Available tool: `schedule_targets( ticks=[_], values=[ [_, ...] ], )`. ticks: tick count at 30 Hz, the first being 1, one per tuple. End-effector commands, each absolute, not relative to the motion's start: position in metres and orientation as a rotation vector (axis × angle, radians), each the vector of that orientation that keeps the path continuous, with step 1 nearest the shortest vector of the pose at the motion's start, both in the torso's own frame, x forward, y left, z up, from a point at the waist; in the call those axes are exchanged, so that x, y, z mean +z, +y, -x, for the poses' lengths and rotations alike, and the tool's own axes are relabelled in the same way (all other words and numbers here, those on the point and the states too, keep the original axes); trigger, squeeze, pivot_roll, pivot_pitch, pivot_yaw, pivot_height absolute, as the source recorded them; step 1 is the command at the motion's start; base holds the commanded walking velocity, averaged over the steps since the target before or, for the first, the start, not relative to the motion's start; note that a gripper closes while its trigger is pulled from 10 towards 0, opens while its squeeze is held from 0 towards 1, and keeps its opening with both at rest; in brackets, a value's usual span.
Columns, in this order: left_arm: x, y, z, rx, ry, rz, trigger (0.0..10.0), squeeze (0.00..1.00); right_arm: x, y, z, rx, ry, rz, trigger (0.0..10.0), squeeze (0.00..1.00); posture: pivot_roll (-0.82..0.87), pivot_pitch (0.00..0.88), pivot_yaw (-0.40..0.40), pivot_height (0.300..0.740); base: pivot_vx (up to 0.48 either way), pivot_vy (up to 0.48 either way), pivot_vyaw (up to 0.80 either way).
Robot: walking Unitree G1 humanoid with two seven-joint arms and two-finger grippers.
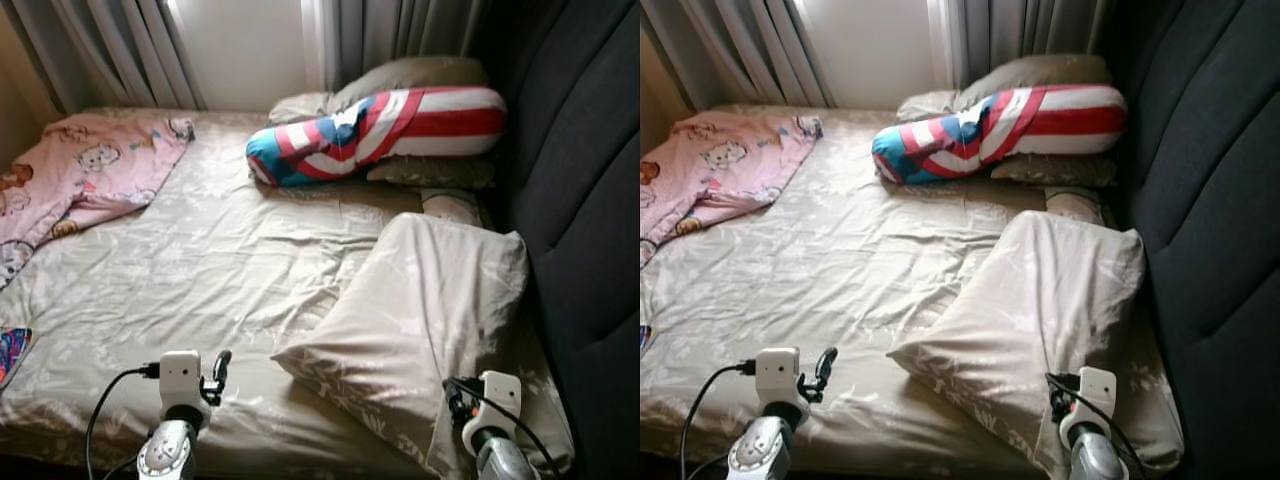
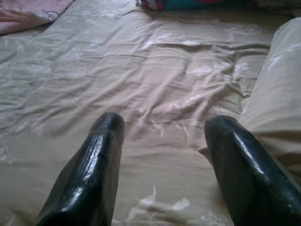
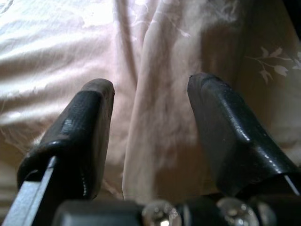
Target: Clean up the room
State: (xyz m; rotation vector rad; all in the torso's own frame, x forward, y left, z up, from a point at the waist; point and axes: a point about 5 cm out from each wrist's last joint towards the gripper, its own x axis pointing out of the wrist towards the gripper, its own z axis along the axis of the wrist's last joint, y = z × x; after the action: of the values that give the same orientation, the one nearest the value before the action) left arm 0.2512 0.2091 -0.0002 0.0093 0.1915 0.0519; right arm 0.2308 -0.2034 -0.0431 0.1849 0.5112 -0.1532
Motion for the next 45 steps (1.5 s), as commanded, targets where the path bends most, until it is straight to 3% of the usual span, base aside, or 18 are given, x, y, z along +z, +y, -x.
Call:
schedule_targets(
  ticks=[1,10,45],
  values=[
    [-0.002,0.211,-0.249,0.063,0.2,0.007,10.0,0.0,-0.046,-0.204,-0.228,-0.161,0.534,-0.189,10.0,0.0,0.04,0.04,-0.019,0.689,0.0,0.0,0.0],
    [-0.004,0.21,-0.249,0.047,0.222,0.011,10.0,0.0,-0.051,-0.205,-0.223,-0.176,0.573,-0.196,10.0,0.0,0.05,0.038,-0.02,0.689,0.0,0.0,0.0],
    [-0.015,0.22,-0.241,0.066,0.288,0.024,10.0,0.0,-0.056,-0.209,-0.218,-0.203,0.641,-0.194,10.0,0.0,0.07,0.043,-0.027,0.67,0.311,0.0,-0.09]
  ],
)
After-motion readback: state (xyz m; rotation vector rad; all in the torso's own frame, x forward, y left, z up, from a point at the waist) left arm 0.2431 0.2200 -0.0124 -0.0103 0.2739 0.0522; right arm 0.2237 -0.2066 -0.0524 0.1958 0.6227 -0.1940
